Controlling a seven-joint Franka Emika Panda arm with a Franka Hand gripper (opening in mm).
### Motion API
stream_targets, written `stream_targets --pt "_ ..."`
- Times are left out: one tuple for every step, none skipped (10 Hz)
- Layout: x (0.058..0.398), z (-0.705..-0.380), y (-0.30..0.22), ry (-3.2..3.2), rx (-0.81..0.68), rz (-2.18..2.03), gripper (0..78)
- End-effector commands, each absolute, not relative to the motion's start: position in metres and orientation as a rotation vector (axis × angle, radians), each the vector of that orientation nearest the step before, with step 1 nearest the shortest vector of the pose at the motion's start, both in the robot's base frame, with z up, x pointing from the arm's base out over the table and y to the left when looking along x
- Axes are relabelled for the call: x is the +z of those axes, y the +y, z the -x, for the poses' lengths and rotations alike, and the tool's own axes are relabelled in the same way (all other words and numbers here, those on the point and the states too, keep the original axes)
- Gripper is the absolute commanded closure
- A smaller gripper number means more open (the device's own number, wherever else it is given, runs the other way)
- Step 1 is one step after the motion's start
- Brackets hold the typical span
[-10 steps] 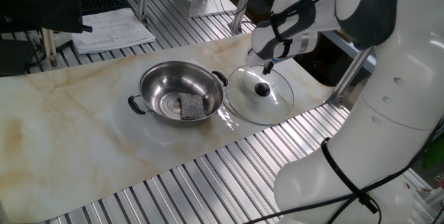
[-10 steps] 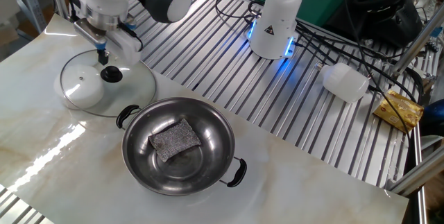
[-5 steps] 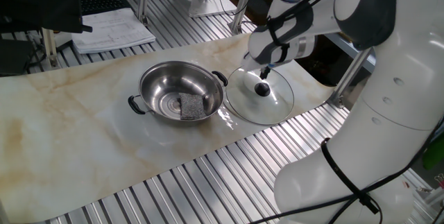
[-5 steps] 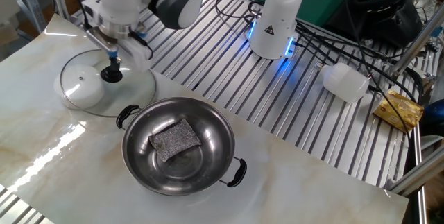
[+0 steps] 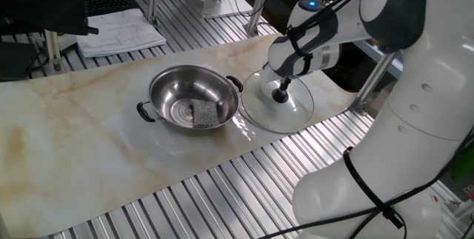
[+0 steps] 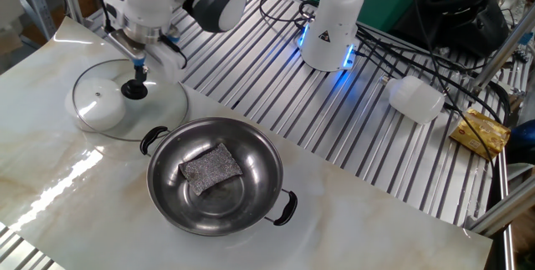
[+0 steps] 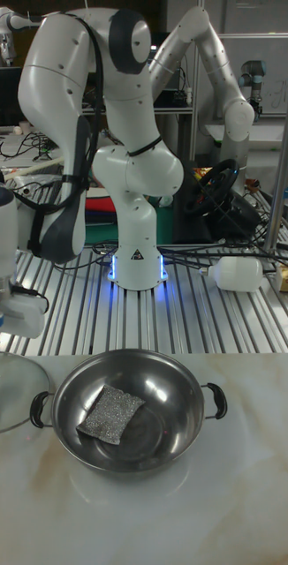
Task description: Cover the pot with the lid
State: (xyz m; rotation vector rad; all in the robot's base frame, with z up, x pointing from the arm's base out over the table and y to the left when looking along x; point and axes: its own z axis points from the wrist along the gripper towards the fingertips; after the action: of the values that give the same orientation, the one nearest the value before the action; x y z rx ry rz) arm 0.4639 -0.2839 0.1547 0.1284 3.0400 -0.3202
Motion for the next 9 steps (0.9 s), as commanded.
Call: stream_targets --pt "0.151 -0.465 -0.295 3.039 -0.324 -0.101 77.6" --pt "0.147 -0.466 -0.294 3.038 -0.294 -0.099 77.6" --pt "0.147 -0.466 -0.294 3.037 -0.291 -0.099 77.6" --pt "0.14 -0.468 -0.293 3.01 -0.306 -0.104 77.6" --pt "0.14 -0.468 -0.293 3.009 -0.306 -0.103 77.6" --pt "0.14 -0.468 -0.293 3.007 -0.303 -0.106 77.6" --pt "0.14 -0.467 -0.294 3.004 -0.303 -0.107 77.6" --pt "0.141 -0.467 -0.295 2.996 -0.303 -0.111 77.6" --pt "0.142 -0.467 -0.296 2.996 -0.297 -0.117 77.6"
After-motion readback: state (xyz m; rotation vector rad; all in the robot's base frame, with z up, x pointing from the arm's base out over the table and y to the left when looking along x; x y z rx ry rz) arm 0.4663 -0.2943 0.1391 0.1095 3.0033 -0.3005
